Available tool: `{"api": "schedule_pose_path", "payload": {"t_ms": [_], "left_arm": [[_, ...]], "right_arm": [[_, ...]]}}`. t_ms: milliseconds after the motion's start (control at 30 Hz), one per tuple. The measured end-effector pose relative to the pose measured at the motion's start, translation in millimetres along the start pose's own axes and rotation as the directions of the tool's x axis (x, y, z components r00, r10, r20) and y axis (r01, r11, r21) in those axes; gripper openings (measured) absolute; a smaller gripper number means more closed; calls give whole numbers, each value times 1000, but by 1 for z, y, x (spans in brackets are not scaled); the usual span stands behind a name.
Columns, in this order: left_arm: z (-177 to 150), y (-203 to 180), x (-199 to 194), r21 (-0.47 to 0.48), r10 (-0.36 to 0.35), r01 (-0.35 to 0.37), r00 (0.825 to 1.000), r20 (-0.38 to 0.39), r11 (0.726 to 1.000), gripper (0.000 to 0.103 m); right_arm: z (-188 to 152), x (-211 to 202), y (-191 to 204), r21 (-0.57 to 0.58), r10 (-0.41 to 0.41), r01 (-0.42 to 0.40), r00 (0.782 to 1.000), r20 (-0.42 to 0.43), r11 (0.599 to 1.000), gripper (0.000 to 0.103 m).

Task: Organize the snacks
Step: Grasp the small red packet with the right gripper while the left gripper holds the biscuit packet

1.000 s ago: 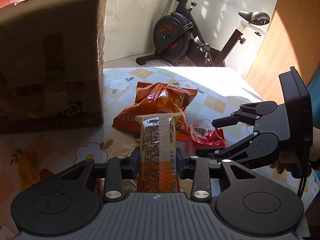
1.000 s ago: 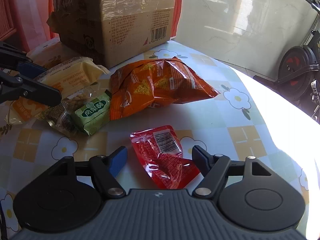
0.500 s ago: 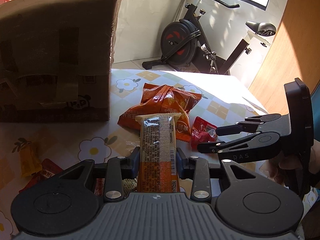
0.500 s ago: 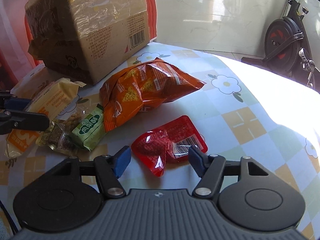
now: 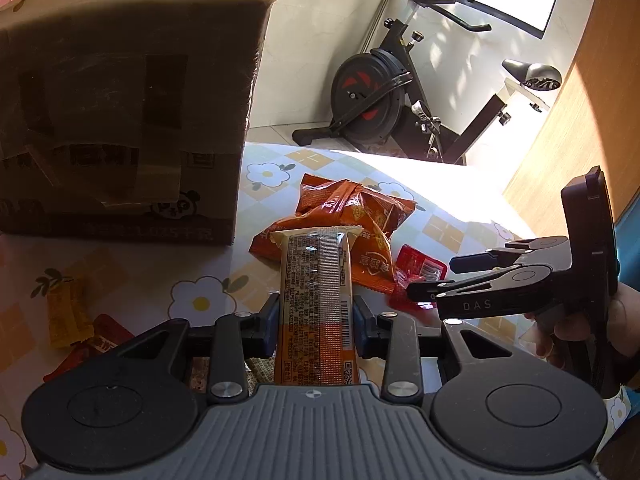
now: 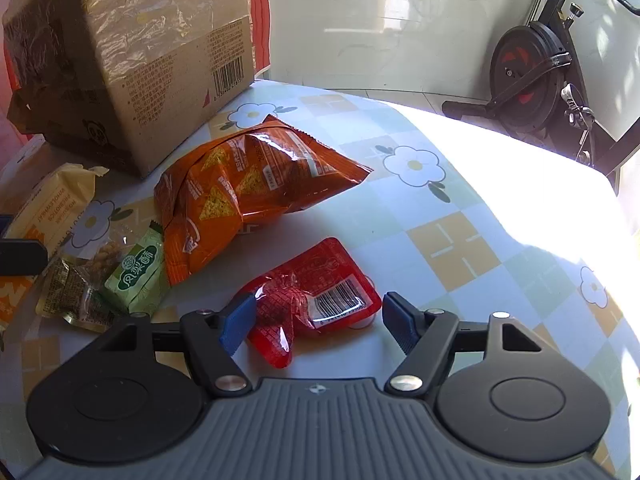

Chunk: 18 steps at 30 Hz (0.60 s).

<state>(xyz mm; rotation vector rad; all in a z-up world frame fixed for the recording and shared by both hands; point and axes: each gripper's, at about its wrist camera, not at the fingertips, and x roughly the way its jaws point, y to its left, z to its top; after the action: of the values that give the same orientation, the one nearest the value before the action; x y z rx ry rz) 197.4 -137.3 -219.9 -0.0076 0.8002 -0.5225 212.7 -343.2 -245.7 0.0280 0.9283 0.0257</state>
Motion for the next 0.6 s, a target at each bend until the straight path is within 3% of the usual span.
{"api": "schedule_pose_path", "payload": {"t_ms": [133,267,600], "left_arm": [[-1,-1,1,-8,-6,6,1000,3,1000,38],[-2,0,2,-15,-17,17,1000,0,1000,38],[-2,3,1,-29,-2,2,1000,6,1000,38]], "right_arm": [[-7,-4,-5,31,-14,15,1000,-26,999,73],[-6,-11,-1,68,74,-73,997,-7,995,73],[7,10,6,124,61,-60,998,-8,990,75]]}}
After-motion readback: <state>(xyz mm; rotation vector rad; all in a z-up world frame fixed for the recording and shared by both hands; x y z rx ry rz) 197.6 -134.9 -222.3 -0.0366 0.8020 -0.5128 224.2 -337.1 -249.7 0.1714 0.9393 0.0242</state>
